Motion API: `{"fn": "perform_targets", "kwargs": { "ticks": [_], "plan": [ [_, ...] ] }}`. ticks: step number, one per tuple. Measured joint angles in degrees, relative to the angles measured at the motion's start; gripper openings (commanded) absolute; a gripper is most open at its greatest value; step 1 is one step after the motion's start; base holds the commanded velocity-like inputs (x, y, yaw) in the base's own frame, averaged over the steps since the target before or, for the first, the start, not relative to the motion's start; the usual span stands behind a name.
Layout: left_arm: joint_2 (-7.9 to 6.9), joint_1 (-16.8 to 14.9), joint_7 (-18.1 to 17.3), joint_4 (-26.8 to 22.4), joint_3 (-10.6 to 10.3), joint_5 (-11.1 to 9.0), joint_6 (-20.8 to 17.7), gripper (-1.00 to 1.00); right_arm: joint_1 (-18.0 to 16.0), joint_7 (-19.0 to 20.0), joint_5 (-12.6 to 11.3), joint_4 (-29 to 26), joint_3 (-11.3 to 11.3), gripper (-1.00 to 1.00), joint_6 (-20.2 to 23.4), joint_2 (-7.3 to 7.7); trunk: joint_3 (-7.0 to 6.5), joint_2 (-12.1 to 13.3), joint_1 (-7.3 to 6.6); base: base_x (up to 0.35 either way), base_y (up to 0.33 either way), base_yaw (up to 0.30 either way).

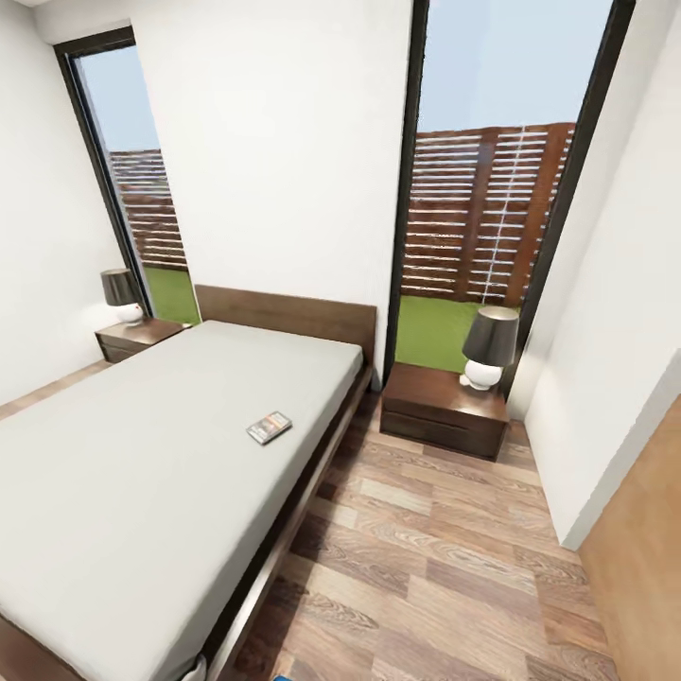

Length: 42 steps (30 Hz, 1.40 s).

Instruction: In the bedroom, move the book from the bed onto either nightstand, and place the two sandals side by side next to the bed.

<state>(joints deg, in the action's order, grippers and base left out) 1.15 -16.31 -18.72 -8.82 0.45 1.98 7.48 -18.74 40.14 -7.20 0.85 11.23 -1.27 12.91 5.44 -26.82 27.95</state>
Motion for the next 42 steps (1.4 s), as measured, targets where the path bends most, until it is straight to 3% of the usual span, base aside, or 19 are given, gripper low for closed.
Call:
{"fn": "perform_targets", "kwargs": {
  "ticks": [42],
  "plan": [
    [0.09, 0.01, -0.01, 0.00, -0.07, 0.07, 0.00, 1.00, 0.01, 0.00, 0.00, 0.00, 0.00, 1.00, -0.02, 0.00, 0.00, 0.00, 0.00, 0.000, -0.030, -0.300]
  ]
}}
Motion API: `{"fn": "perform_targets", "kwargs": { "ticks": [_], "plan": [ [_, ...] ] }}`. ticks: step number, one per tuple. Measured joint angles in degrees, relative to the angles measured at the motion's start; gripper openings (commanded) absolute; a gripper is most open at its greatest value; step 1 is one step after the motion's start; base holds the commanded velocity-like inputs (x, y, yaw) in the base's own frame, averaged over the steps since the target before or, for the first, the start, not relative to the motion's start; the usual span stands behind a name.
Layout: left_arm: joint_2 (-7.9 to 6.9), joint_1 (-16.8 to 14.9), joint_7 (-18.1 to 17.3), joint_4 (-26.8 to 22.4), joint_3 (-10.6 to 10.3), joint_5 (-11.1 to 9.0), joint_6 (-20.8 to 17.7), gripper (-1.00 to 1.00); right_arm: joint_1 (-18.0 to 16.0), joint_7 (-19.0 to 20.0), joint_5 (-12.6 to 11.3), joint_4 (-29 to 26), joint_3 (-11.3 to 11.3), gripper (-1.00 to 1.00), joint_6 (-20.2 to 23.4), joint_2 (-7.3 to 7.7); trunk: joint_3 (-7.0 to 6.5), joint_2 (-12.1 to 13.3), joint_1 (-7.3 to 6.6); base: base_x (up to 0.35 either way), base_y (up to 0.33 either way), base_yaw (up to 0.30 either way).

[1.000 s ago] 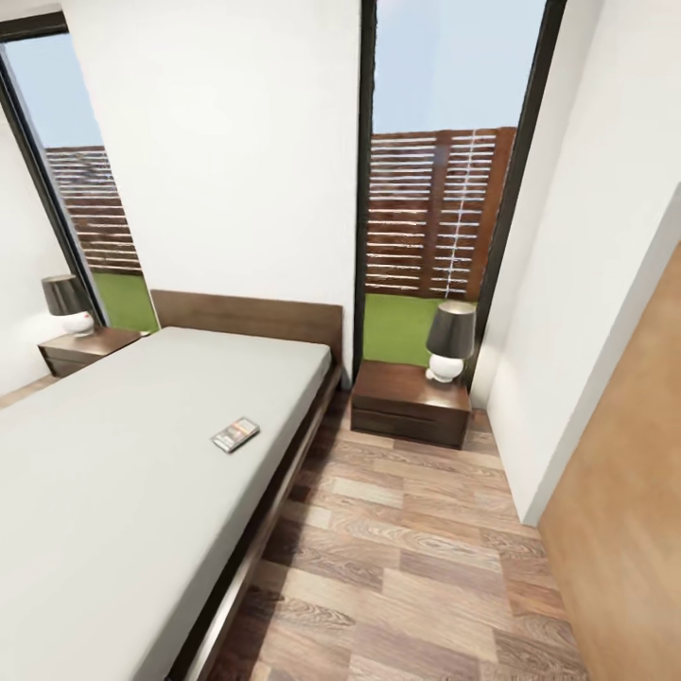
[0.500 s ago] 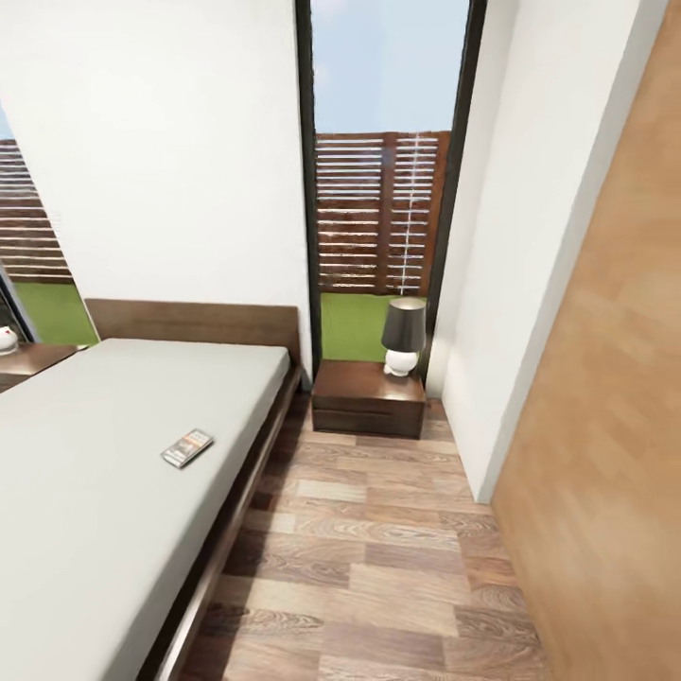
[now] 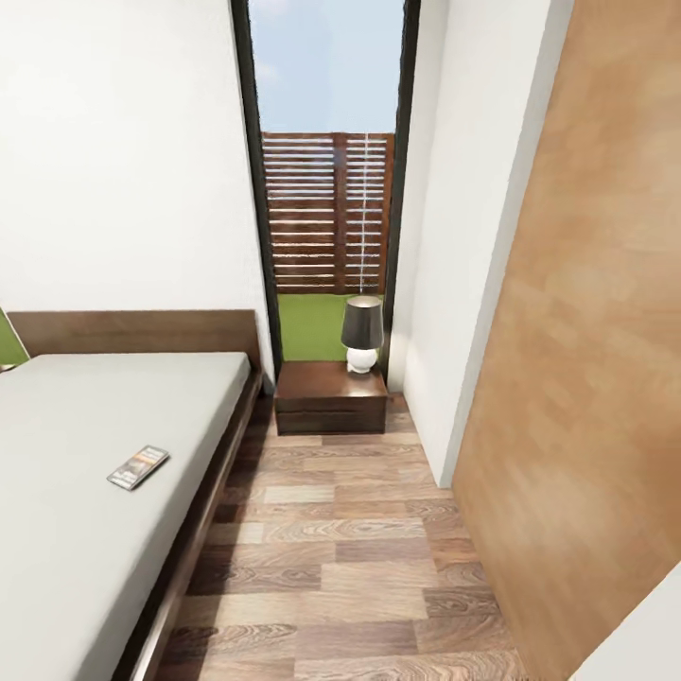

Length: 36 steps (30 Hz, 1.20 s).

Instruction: In the bedroom, move the book from the bed onto either nightstand, and place the two sandals side by side next to the bed.

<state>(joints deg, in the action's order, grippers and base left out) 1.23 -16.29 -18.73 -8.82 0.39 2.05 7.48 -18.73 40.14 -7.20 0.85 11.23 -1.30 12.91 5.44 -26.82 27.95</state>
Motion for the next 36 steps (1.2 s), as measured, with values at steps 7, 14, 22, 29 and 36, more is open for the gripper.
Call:
{"fn": "perform_targets", "kwargs": {
  "ticks": [7, 14, 22, 29, 36],
  "plan": [
    [0.00, -0.01, 0.00, 0.00, 0.00, 0.01, 0.00, 1.00, 0.00, 0.01, 0.00, 0.00, 0.00, 1.00, -0.01, 0.00, 0.00, 0.00, 0.00, 0.000, 0.000, -0.300],
    [0.00, -0.01, 0.00, 0.00, 0.00, 0.01, 0.00, 1.00, -0.01, -0.02, 0.00, 0.00, 0.00, 1.00, -0.01, -0.05, 0.00, 0.00, 0.00, 0.000, 0.000, -0.300],
    [0.00, -0.01, 0.00, 0.00, 0.00, 0.01, 0.00, 1.00, -0.01, -0.02, 0.00, 0.00, 0.00, 1.00, -0.01, -0.03, 0.00, 0.00, 0.00, 0.000, 0.000, -0.300],
    [0.00, -0.01, 0.00, 0.00, 0.00, 0.01, 0.00, 1.00, -0.01, -0.02, 0.00, 0.00, 0.00, 1.00, -0.01, -0.02, 0.00, 0.00, 0.00, 0.000, 0.000, -0.288],
    [0.00, 0.00, 0.00, -0.01, 0.00, -0.01, 0.00, 1.00, -0.02, 0.05, 0.01, 0.01, -0.02, 1.00, 0.01, -0.01, 0.00, 0.00, 0.00, 0.000, 0.000, -0.056]
  ]
}}
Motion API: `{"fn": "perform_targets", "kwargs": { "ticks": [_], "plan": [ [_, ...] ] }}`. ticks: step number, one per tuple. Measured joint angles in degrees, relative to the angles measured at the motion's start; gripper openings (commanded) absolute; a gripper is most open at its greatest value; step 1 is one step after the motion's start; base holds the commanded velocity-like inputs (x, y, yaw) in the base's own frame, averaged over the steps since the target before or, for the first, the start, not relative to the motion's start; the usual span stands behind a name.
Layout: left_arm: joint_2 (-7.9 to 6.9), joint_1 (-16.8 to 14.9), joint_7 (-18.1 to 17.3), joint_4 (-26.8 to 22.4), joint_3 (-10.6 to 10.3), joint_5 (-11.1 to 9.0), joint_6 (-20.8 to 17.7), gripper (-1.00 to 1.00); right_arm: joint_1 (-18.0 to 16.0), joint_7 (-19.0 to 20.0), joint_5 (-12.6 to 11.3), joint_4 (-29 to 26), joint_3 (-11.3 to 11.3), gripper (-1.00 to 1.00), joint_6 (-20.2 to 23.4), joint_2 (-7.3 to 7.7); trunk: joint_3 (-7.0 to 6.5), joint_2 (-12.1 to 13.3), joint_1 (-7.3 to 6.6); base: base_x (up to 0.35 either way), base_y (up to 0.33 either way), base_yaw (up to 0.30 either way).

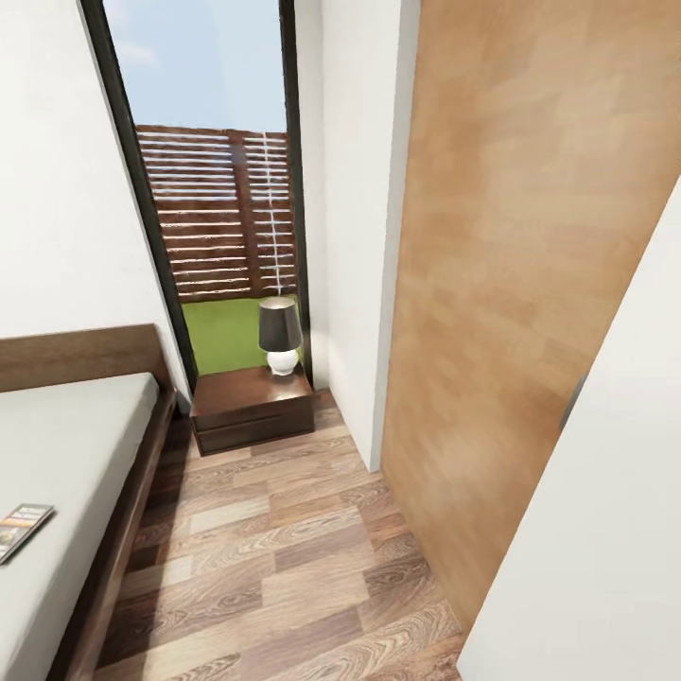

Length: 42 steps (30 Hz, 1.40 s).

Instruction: In the bedroom, move the book from the bed onto either nightstand, and place the two sandals side by side next to the bed.

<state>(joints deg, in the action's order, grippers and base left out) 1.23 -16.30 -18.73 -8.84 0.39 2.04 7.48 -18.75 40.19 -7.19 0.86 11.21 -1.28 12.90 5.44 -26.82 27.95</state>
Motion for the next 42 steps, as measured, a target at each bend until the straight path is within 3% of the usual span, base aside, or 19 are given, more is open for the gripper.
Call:
{"fn": "perform_targets", "kwargs": {
  "ticks": [20, 42],
  "plan": [
    [0.00, 0.00, 0.00, 0.00, 0.00, -0.06, 0.00, 1.00, 0.01, 0.01, 0.07, 0.00, 0.01, 1.00, -0.02, -0.04, -0.05, 0.00, 0.00, 0.000, 0.000, -0.001],
    [0.00, 0.00, 0.00, 0.00, 0.00, -0.06, 0.00, 1.00, 0.00, 0.01, 0.07, 0.00, 0.00, 1.00, -0.01, -0.08, -1.76, 0.00, 0.00, 0.002, -0.002, 0.000]
  ]
}}
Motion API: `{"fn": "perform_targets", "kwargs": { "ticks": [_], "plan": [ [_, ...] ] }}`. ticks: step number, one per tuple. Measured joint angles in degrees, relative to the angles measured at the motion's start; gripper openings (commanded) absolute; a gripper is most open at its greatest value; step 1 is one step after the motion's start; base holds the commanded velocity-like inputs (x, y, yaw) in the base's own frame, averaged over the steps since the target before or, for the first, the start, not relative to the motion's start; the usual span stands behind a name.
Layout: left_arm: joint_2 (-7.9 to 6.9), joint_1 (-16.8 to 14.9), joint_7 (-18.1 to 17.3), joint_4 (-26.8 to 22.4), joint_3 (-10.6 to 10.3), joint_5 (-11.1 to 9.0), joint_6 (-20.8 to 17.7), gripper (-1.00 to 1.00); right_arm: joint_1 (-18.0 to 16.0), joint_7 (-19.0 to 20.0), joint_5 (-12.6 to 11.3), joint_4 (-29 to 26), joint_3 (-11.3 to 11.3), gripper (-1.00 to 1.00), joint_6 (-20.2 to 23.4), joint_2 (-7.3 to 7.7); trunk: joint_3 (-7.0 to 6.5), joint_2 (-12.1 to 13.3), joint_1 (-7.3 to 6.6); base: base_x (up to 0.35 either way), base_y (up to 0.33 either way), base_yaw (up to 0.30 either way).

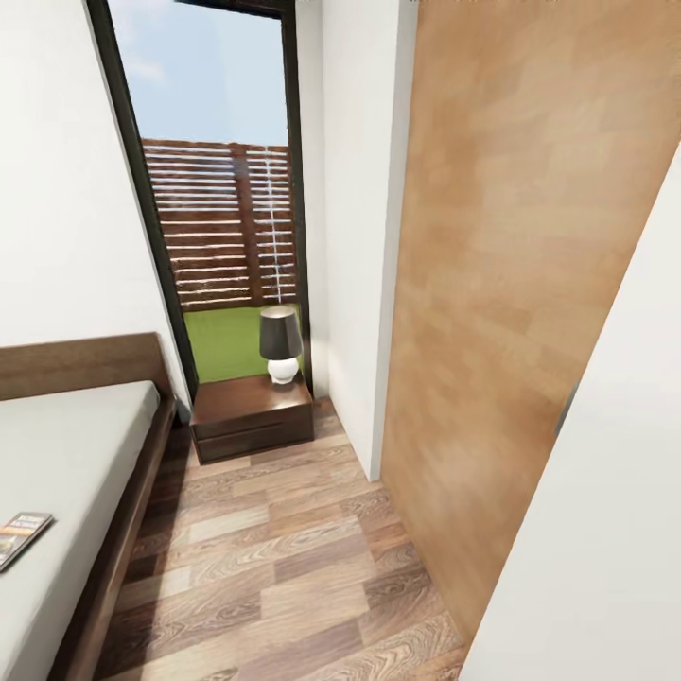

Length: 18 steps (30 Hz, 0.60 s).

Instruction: In the bedroom, move the book from the bed onto either nightstand, and place the two sandals side by side next to the bed.

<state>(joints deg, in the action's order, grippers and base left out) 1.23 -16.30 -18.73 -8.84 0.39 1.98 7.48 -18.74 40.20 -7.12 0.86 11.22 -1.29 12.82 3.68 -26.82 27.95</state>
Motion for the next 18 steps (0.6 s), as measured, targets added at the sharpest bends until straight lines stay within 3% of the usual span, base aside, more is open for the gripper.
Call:
{"fn": "perform_targets", "kwargs": {
  "ticks": [7, 12, 18],
  "plan": [
    [0.00, 0.00, 0.00, 0.00, 0.00, 0.00, 0.00, 1.00, 0.00, 0.00, 0.00, 0.00, -0.01, 1.00, -0.02, 0.00, -0.04, 0.00, -0.01, 0.115, -0.102, 0.000],
    [0.00, 0.00, 0.00, 0.00, 0.00, 0.00, 0.00, 1.00, 0.00, 0.00, 0.00, 0.00, -0.01, 1.00, -0.02, -0.01, -0.04, 0.00, 0.00, 0.022, -0.013, 0.000],
    [0.00, 0.00, 0.00, 0.00, 0.00, 0.00, 0.00, 1.00, 0.00, -0.04, 0.00, 0.00, -0.01, 1.00, -0.01, 0.00, -0.04, 0.00, -0.02, 0.179, -0.001, 0.000]
  ]
}}
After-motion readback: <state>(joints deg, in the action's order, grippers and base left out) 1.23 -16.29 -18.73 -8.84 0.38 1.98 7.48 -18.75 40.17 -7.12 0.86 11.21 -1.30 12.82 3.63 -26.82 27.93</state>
